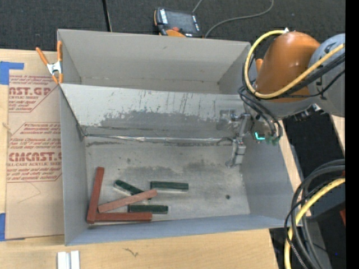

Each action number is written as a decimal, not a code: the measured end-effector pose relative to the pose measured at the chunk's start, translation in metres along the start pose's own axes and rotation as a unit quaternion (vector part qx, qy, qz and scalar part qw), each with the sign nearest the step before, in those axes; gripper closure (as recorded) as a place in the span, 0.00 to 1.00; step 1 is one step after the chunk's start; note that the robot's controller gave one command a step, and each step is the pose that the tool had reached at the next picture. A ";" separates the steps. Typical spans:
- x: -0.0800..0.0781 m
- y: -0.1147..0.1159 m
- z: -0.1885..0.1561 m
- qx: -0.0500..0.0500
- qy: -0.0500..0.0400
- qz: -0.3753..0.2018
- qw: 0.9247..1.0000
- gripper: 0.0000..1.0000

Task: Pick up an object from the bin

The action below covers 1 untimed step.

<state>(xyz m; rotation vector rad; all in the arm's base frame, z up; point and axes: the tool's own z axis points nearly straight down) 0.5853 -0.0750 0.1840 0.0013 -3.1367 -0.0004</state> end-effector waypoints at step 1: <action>0.032 0.080 0.106 -0.001 0.001 -0.047 0.999 0.00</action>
Offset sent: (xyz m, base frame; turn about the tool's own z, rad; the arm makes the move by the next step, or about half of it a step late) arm -0.0302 0.0757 -0.1011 -0.0880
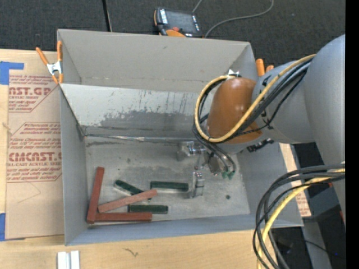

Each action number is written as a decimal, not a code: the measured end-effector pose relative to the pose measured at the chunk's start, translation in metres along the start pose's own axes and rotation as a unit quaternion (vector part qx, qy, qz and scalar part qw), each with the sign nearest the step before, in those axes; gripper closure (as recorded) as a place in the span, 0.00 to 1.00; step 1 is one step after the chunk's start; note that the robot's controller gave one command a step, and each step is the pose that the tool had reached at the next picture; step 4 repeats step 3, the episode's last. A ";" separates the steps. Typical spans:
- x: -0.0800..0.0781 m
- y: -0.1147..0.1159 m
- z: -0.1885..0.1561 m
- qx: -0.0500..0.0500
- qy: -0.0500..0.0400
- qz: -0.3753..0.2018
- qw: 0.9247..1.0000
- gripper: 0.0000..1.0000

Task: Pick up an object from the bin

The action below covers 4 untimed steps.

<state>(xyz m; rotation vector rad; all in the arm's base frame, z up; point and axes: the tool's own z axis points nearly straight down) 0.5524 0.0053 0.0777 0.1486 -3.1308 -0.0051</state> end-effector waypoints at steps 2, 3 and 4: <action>0.030 0.033 0.007 0.002 -0.005 -0.013 1.000 1.00; -0.005 0.029 -0.172 0.003 -0.009 -0.107 0.994 1.00; -0.005 0.029 -0.172 0.003 -0.009 -0.107 0.994 1.00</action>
Offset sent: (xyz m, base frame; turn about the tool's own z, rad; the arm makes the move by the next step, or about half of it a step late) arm -0.0341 0.0287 -0.0077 -0.0237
